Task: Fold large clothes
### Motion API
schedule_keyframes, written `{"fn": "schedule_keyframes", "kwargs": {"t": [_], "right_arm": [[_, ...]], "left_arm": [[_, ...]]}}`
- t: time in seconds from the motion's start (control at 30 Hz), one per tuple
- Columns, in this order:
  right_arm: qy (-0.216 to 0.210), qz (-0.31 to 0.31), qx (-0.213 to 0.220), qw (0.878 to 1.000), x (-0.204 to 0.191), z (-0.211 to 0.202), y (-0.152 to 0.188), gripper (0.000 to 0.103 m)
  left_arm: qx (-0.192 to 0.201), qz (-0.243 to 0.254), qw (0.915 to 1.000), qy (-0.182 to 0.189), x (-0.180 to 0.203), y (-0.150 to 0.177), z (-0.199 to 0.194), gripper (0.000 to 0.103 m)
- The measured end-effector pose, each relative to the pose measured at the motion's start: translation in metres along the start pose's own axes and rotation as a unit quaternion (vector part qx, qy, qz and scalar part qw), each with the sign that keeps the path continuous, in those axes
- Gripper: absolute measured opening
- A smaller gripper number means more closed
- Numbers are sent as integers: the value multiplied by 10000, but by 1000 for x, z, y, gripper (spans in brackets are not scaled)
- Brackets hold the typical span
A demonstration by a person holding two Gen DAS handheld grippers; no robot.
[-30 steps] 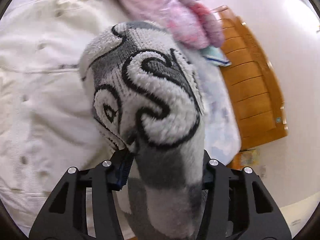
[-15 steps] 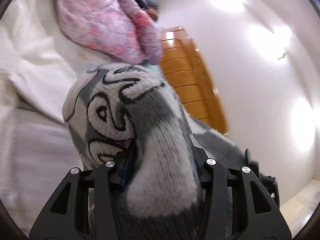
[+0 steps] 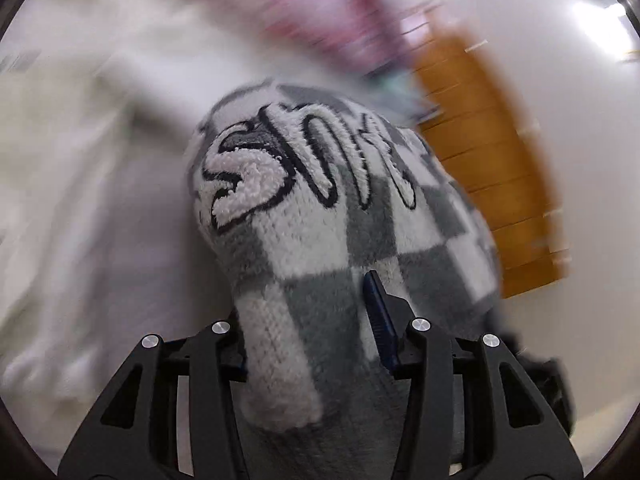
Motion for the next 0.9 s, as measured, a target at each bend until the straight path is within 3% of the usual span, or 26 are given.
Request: {"fn": "schedule_keyframes", "kwargs": {"t": [0.07,0.17,0.23,0.3,0.33,0.4,0.47,0.53,0.67,0.7,0.8,0.9], "right_arm": [[591,778,7,9952,63,-3,37,24],[740,1269,-115,9891,107,-10,73,29],[871,1154,-201,9893,105,-8,79,29],[896,1107,-275,9894,99,0,79,30],[967,1060,-343,9891,97,5,79,30],[1202,868,-422,9880,92,9,79,35],[1430,681,-505,9861,88,14,77,38],[1631,520,-591,9835,76,5,77,42],[2085,228,-777,9747,48,-12,70,51],[2398,60,-827,9673,40,-18,64,52],[2748,-363,-841,9571,15,-45,53,54],[3139,-1021,-636,9418,-15,-59,32,54]], "left_arm": [[-230,197,9992,-265,-25,12,4,45],[-517,495,9959,-551,-28,25,7,45],[-467,440,9956,-688,-34,30,5,52],[-309,274,9952,-885,-40,33,-2,79],[-246,263,9950,-928,-42,41,-10,84],[-252,273,9934,-1083,-47,53,-14,86],[-501,197,9916,-1175,-55,75,-10,87],[-692,164,9888,-1315,-64,96,-2,87],[-799,-246,9892,-1201,-69,106,14,86],[-767,-216,9889,-1251,-69,107,14,83],[-799,-84,9905,-1119,-65,114,10,65],[-771,-11,9910,-1091,-59,117,8,55]]}}
Point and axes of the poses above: each gripper's, at about its wrist camera, not at the fingertips, and z roughly the way its jaws point, x to its right, y to its underside, the point moved 2 cm from there along z, roughly the way its jaws point, and after that the axes turned 6 degrees about -z, right-handed, at the moved point
